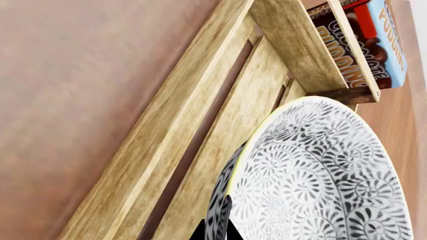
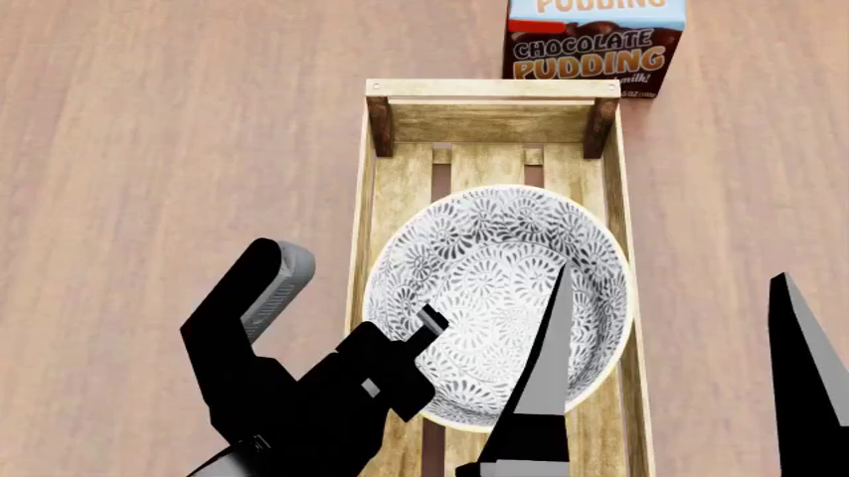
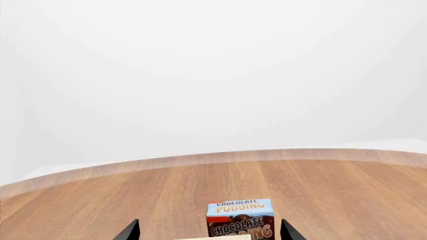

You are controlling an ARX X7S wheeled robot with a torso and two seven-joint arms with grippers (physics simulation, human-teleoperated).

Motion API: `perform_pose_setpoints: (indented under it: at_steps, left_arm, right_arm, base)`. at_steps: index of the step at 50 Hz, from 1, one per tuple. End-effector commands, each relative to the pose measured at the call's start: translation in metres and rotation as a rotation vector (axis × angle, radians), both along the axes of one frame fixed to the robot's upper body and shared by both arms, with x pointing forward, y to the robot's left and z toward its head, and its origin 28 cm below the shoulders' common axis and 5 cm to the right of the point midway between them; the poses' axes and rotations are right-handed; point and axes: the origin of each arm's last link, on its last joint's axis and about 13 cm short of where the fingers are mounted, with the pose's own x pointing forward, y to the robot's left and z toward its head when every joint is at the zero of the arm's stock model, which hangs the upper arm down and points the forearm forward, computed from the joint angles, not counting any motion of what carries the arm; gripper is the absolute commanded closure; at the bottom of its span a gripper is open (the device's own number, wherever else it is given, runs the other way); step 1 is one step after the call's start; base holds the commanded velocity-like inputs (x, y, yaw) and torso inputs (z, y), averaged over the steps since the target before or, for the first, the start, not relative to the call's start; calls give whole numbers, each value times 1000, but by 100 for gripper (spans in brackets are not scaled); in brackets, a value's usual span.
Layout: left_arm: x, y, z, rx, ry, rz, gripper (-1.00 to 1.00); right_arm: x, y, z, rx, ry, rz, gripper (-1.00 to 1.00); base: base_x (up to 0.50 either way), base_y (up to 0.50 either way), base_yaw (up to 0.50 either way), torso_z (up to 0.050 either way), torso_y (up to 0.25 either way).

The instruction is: Pick up the bowl on the left and put it in the tray.

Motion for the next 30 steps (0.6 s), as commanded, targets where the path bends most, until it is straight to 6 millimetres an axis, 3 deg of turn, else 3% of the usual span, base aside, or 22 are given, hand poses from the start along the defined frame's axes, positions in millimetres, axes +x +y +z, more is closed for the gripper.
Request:
perform_pose_setpoints:
  at_steps: [1, 30]
  left_arm:
    - [4, -3, 2, -64, -27, -5, 100]
    - [11, -4, -14, -56, 12, -6, 100]
  right_arm:
    - [3, 3, 2, 5, -38, 23, -100]
    - [3, 2, 1, 7, -38, 21, -100]
  base:
    - [0, 0, 0, 0, 0]
    - [0, 0, 0, 0, 0]
